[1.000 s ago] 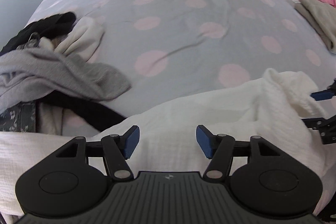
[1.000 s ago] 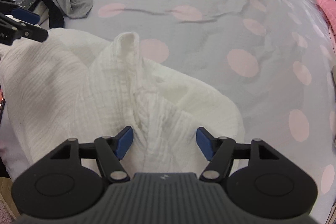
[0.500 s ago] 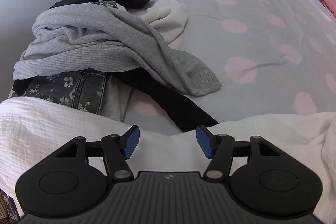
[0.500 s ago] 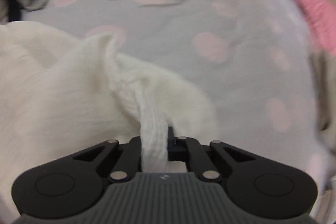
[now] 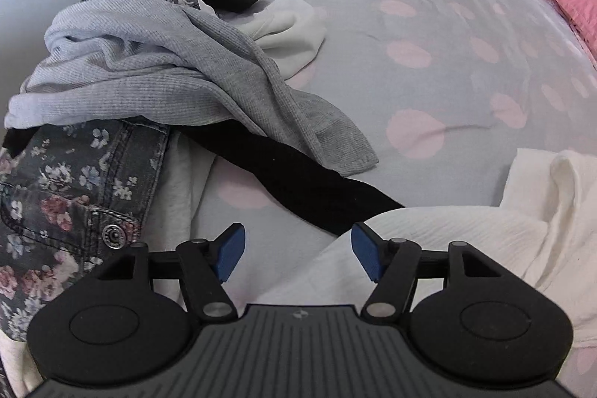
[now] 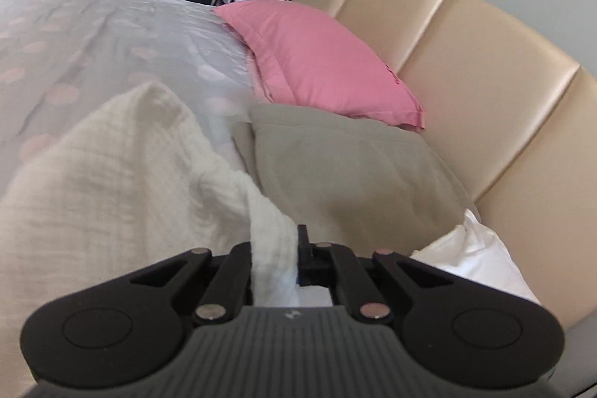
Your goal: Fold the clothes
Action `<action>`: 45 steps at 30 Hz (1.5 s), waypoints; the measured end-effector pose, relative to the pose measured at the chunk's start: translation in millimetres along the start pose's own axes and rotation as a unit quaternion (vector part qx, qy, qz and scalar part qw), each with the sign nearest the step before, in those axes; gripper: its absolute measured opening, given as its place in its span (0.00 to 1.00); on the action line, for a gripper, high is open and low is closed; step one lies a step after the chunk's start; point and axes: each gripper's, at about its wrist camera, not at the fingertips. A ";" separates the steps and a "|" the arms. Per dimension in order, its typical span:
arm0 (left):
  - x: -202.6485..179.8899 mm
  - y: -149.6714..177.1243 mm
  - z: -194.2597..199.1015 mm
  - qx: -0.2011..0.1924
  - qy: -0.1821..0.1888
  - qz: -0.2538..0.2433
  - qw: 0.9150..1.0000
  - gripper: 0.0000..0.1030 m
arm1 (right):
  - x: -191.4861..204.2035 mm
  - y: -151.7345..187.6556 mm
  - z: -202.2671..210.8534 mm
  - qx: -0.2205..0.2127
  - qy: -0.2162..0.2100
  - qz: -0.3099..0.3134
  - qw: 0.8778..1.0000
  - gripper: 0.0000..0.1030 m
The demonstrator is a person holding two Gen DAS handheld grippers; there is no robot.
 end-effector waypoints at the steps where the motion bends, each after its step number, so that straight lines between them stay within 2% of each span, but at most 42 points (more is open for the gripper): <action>1: -0.8 -2.2 -5.6 0.005 0.008 0.012 1.000 0.60 | 0.0 2.6 -1.4 0.013 -0.019 -0.003 1.000 0.03; 5: -3.7 -12.2 -27.4 0.024 0.024 0.058 0.998 0.60 | 23.8 12.2 -2.2 0.048 -0.086 0.036 0.995 0.10; 6: -3.8 -14.7 -32.7 0.027 0.024 0.070 0.997 0.60 | 34.6 13.7 2.0 0.050 -0.099 0.050 0.993 0.23; 7: -2.9 -15.9 -38.8 0.031 0.024 0.082 0.996 0.60 | 43.3 14.6 8.1 0.047 -0.109 0.060 0.991 0.42; 9: -1.9 -18.8 -51.4 0.038 0.022 0.102 0.994 0.59 | 55.8 15.3 19.8 0.035 -0.126 0.074 0.989 0.51; 11: -2.4 -21.1 -65.4 0.045 0.012 0.110 0.993 0.54 | 67.2 16.1 28.2 0.029 -0.142 0.091 0.985 0.53; 12: -2.3 -21.2 -71.5 0.049 0.008 0.112 0.993 0.48 | 72.9 18.1 31.7 0.027 -0.149 0.099 0.983 0.57; 13: -2.1 -21.2 -77.2 0.052 0.006 0.113 0.992 0.36 | 77.5 19.9 32.5 0.028 -0.156 0.106 0.982 0.60; 15: -1.4 -21.0 -84.2 0.052 0.009 0.109 0.993 0.21 | 86.1 23.5 31.2 0.034 -0.167 0.120 0.978 0.60; 16: -0.8 -21.3 -82.5 0.045 0.006 0.104 0.994 0.06 | 89.3 26.0 30.1 0.038 -0.170 0.127 0.977 0.60; 17: 0.1 -21.8 -79.8 0.037 0.005 0.100 0.994 0.03 | 91.9 28.5 28.0 0.040 -0.171 0.134 0.975 0.60; 21: 9.1 -29.9 -42.3 -0.021 0.013 0.100 0.995 0.02 | 97.3 34.7 21.2 0.045 -0.170 0.156 0.972 0.60; 24: 17.3 -39.2 -4.3 -0.080 -0.001 0.097 0.992 0.02 | 96.5 35.4 17.9 0.046 -0.170 0.156 0.972 0.60; 29: 47.9 -56.9 60.8 -0.166 -0.026 0.137 0.976 0.02 | 96.4 37.5 16.8 0.054 -0.172 0.152 0.972 0.60; 33: 74.2 -63.4 97.7 -0.210 -0.074 0.164 0.961 0.02 | 98.1 37.5 17.1 0.056 -0.175 0.151 0.971 0.62; 35: 92.6 -59.8 116.7 -0.228 -0.106 0.187 0.950 0.02 | 98.5 38.1 16.7 0.055 -0.174 0.152 0.971 0.62; 37: 106.4 -55.5 134.1 -0.247 -0.156 0.196 0.936 0.02 | 98.8 38.8 16.3 0.054 -0.173 0.154 0.971 0.63; 40: 134.4 -47.8 139.5 -0.244 -0.202 0.214 0.924 0.02 | 100.3 39.8 15.9 0.057 -0.172 0.153 0.971 0.63; 44: 150.7 -38.5 125.0 -0.196 -0.216 0.228 0.929 0.03 | 103.1 41.8 17.3 0.063 -0.175 0.150 0.971 0.63; 45: 150.3 -36.9 121.5 -0.186 -0.223 0.226 0.930 0.06 | 103.7 41.7 17.5 0.065 -0.176 0.149 0.971 0.64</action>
Point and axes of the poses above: each gripper's, at about its wrist camera, not at the fingertips, and z roughly against the way its jaws point, x to its left, y to its underside, and after that the axes turned 1 degree about -x, right-handed
